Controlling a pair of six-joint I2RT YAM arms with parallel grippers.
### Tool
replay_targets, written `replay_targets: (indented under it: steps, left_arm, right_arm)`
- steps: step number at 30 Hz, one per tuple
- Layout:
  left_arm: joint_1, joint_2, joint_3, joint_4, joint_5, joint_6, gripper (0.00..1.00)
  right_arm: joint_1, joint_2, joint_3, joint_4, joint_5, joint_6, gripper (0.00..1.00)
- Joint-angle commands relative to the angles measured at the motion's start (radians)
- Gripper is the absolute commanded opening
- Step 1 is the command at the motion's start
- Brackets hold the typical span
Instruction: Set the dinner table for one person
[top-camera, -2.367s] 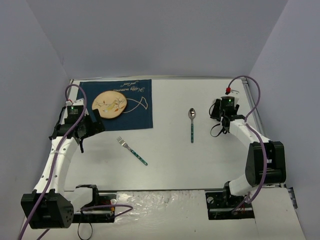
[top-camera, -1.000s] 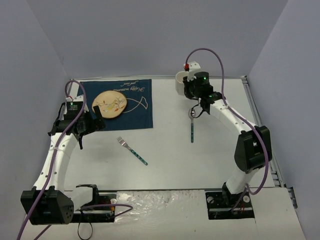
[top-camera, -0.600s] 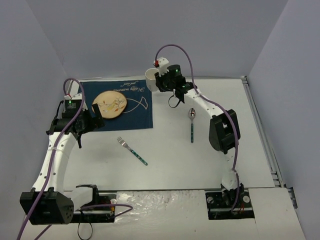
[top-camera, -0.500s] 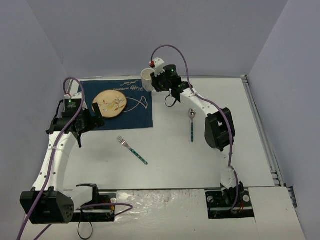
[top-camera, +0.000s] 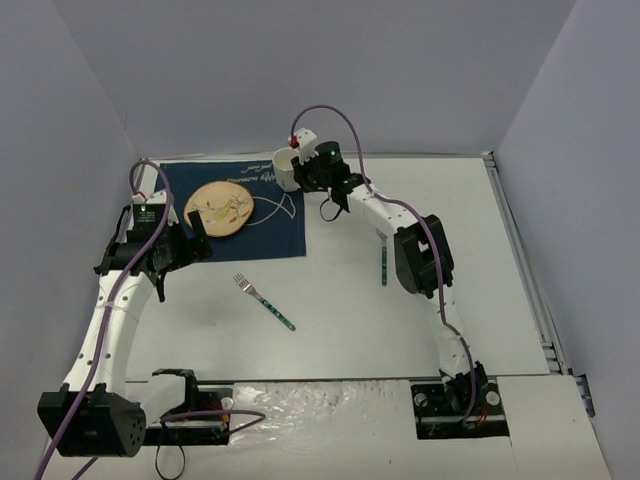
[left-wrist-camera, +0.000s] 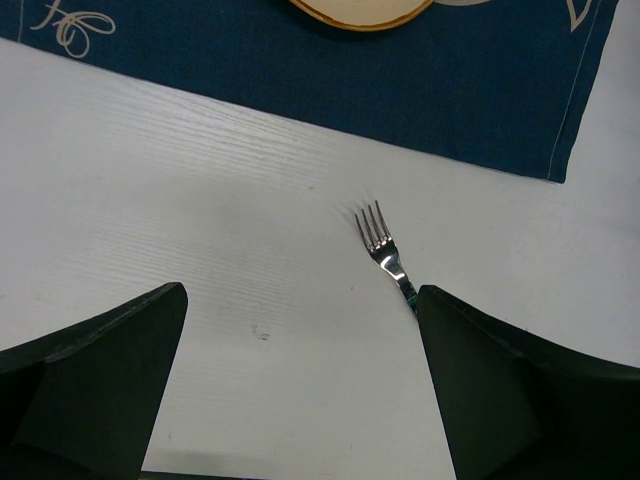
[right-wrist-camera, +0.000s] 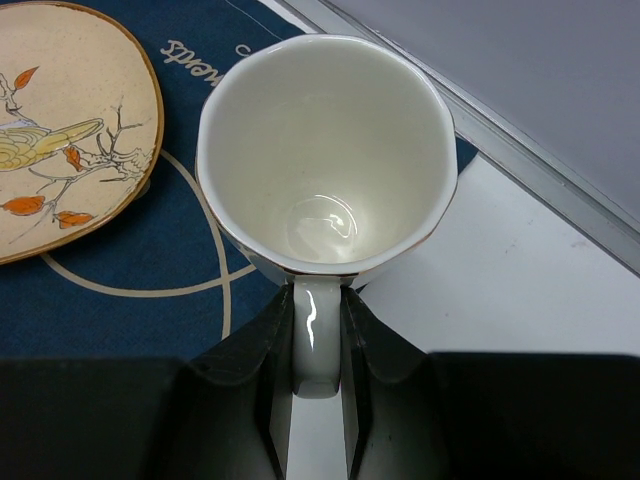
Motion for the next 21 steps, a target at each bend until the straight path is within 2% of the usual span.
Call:
replay_targets:
  steps: [1,21]
  left_arm:
    - [-0.008,-0.031,-0.002,0.017,0.013,-0.019,0.97]
    - [-0.013,-0.061,-0.063,0.023,0.036,-0.036,0.97]
  right_arm:
    - [0.015,-0.043,0.084,0.267,0.021,-0.001,0.0]
    - [0.035,0.071,0.159,0.348,0.122,-0.004,0.0]
